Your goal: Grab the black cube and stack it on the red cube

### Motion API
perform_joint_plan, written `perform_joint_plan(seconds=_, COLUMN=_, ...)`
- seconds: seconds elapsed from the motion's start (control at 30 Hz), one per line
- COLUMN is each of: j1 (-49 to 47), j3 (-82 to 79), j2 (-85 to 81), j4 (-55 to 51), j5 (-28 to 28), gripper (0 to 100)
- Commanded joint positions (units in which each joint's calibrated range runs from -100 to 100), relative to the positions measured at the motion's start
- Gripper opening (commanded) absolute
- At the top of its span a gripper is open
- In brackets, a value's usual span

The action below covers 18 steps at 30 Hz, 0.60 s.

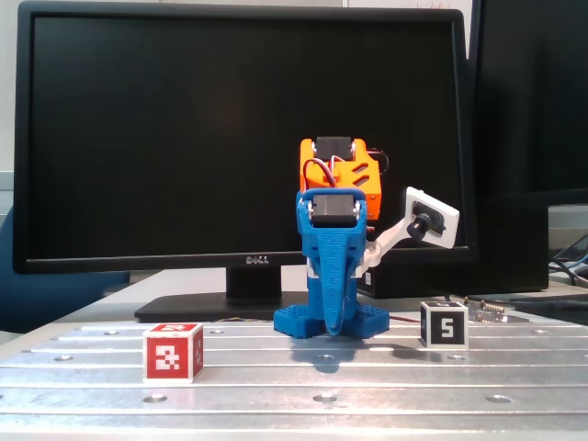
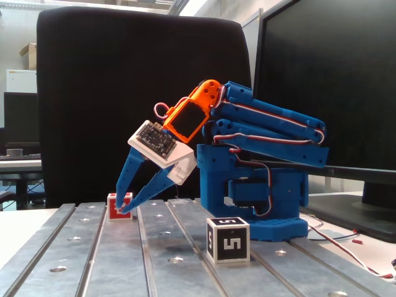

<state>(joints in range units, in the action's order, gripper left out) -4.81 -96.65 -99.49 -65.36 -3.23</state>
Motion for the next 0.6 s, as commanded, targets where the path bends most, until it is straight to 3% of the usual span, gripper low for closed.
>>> perform_joint_plan(seconds=0.0, j1=0.27, j3=1.35, j2=-0.09, j4=0.59, j5=0.12, gripper=1)
perform_joint_plan(seconds=0.3, j1=0.13, j3=10.4, j2=3.08, j4=-2.74, j5=0.23, gripper=1)
perform_joint_plan(seconds=0.57, j1=-0.61, j3=35.0, j2=33.58, j4=-4.54, j5=-0.09, gripper=1)
